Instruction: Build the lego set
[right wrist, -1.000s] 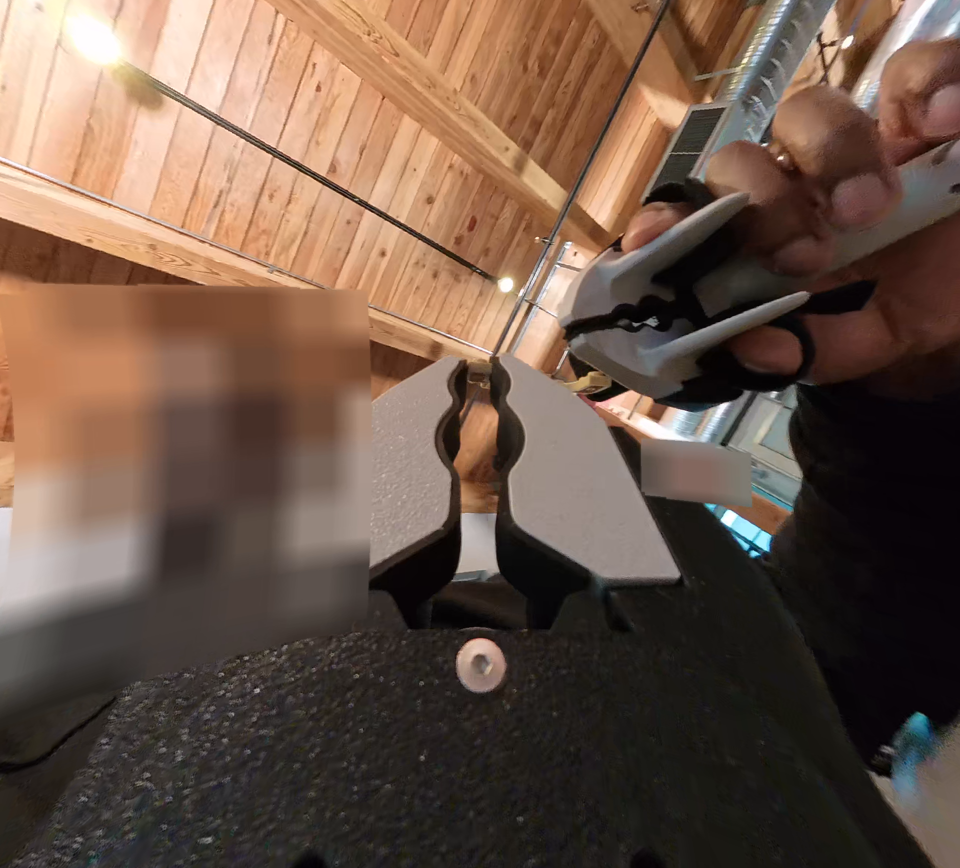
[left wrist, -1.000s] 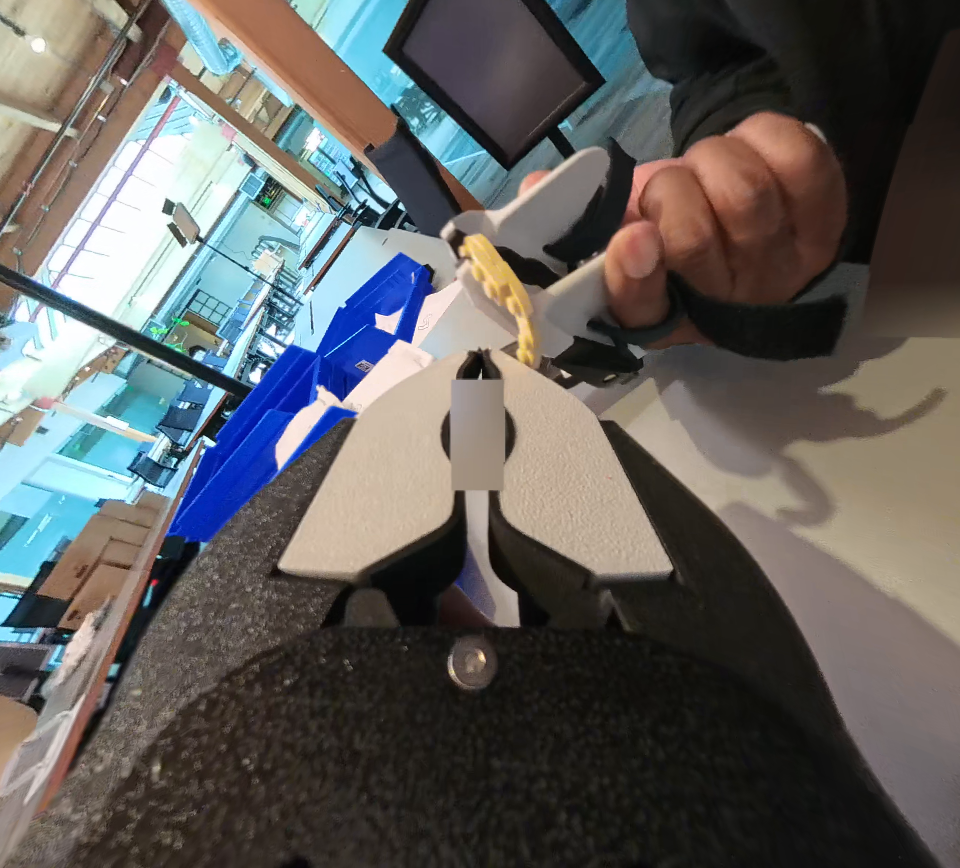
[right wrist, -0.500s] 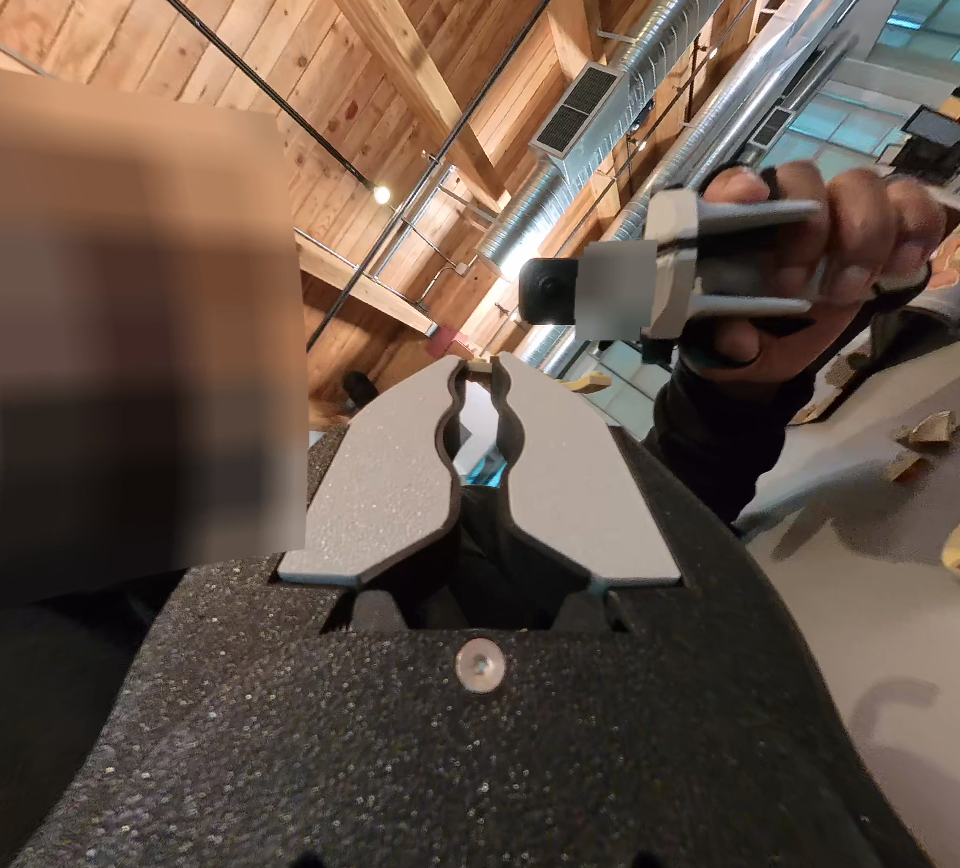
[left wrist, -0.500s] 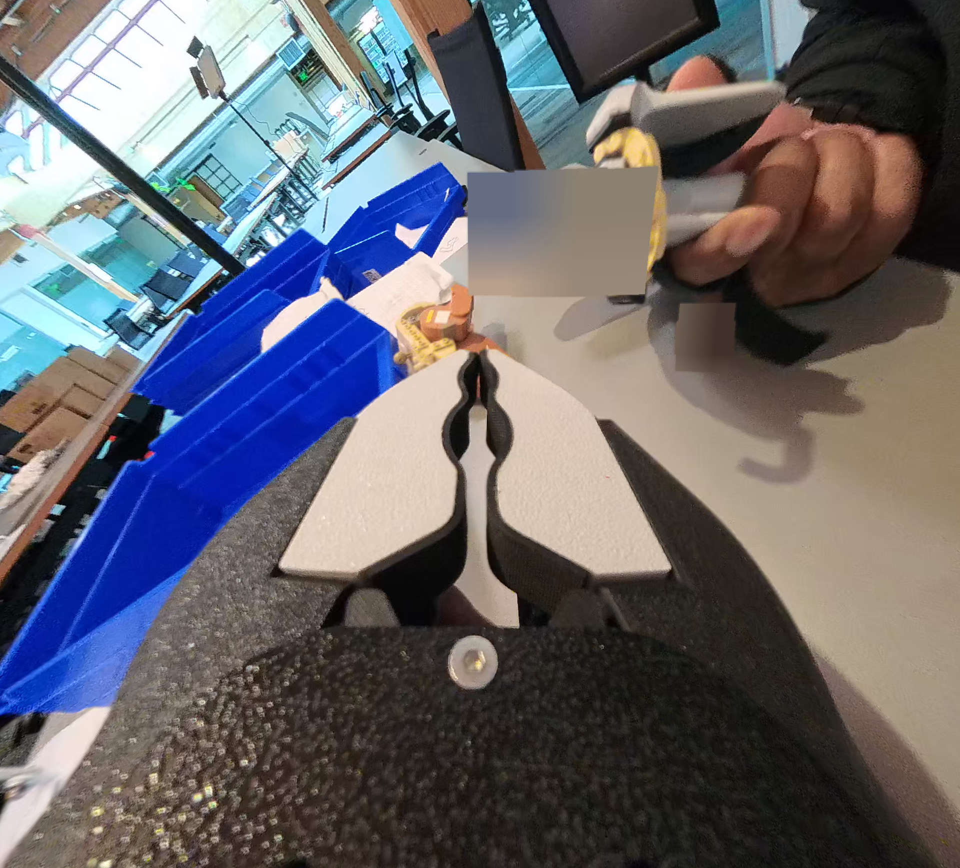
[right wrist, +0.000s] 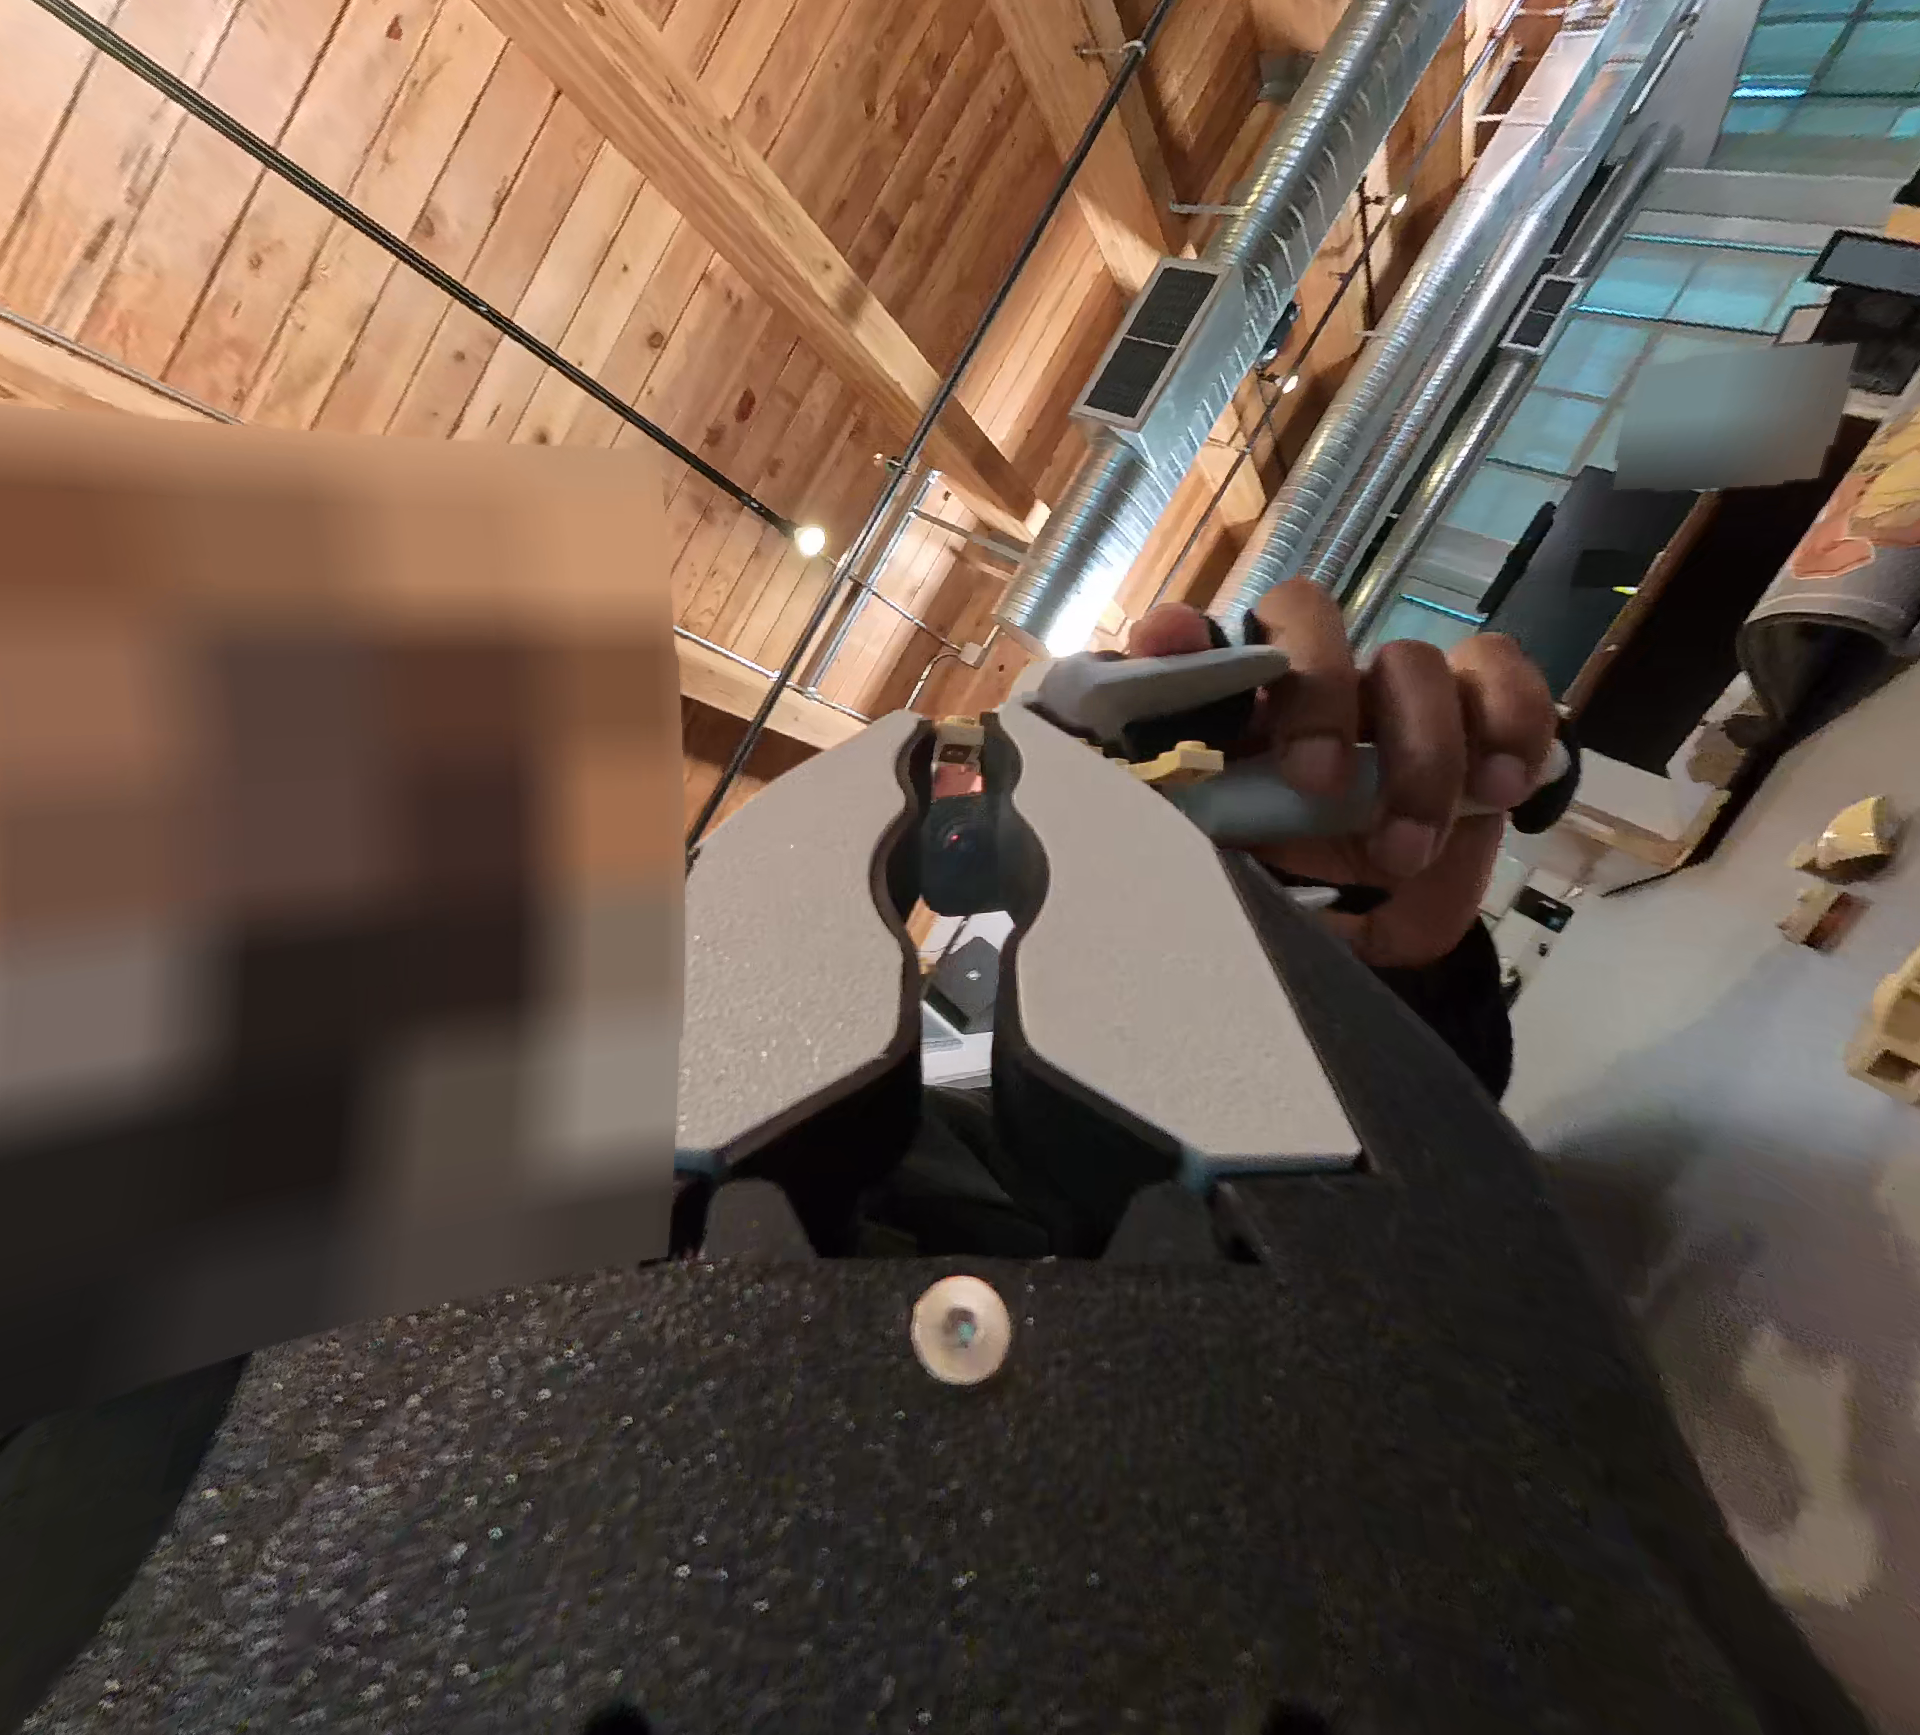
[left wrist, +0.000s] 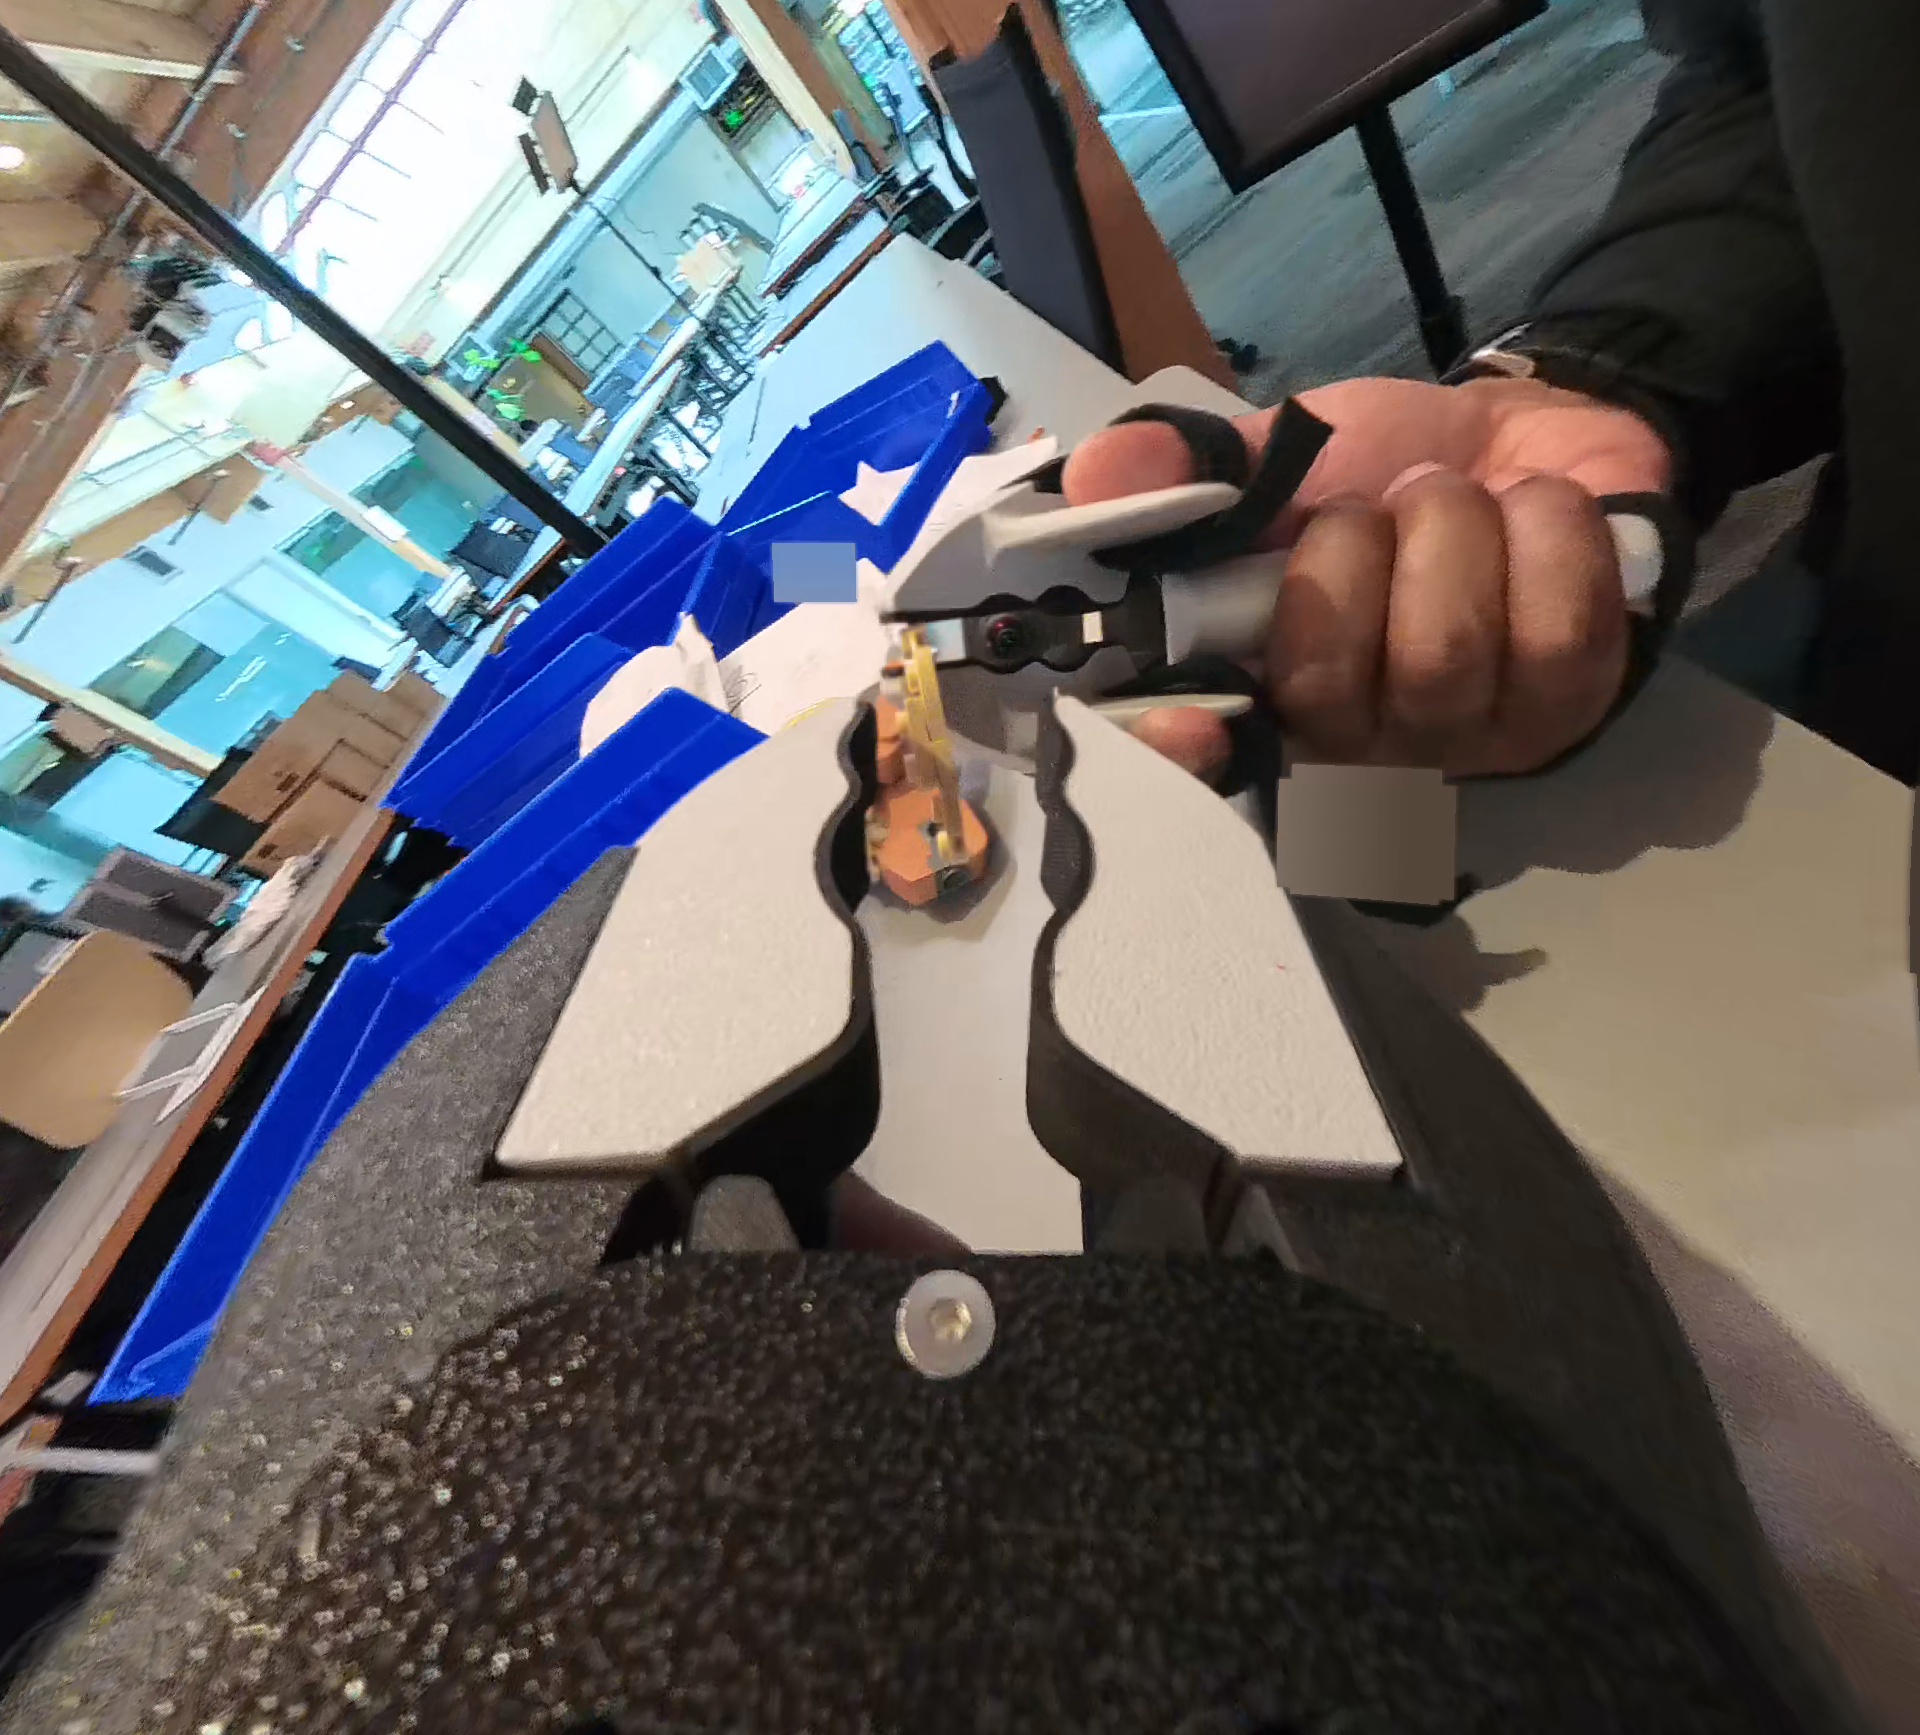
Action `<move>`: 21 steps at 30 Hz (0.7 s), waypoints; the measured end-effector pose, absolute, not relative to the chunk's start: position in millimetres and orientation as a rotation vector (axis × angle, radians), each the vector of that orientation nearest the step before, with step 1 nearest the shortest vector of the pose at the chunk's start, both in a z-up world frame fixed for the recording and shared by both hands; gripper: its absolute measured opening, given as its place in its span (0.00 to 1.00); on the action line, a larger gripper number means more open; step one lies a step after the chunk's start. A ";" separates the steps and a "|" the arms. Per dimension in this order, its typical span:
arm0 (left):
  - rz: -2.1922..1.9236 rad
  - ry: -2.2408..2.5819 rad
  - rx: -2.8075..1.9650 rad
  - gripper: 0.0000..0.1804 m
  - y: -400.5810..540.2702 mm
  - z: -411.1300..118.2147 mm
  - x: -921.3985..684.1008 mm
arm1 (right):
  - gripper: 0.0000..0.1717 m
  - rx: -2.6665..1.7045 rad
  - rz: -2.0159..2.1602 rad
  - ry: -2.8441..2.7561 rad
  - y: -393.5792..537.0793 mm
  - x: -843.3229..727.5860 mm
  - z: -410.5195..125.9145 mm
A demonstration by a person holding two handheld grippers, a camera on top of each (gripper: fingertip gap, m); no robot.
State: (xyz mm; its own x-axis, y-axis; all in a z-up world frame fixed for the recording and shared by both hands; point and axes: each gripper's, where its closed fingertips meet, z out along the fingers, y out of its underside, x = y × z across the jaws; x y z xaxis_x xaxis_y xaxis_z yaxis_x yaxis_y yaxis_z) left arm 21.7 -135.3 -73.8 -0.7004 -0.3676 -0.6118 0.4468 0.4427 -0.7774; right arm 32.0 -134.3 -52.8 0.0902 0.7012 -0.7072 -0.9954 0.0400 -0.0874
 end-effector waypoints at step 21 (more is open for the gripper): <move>-1.204 1.847 -0.019 0.14 -126.7 -81.9 36.7 | 0.05 -0.629 1.411 0.466 -137.9 24.6 -40.6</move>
State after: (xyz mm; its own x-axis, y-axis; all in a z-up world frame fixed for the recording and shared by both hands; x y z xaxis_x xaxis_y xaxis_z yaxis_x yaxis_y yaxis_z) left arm 36.7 -126.7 -81.9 -0.5924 -0.4517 -0.6671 0.4283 0.5248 -0.7356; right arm 24.6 -137.9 -40.6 0.1156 0.7562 -0.6440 -0.9911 0.0443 -0.1259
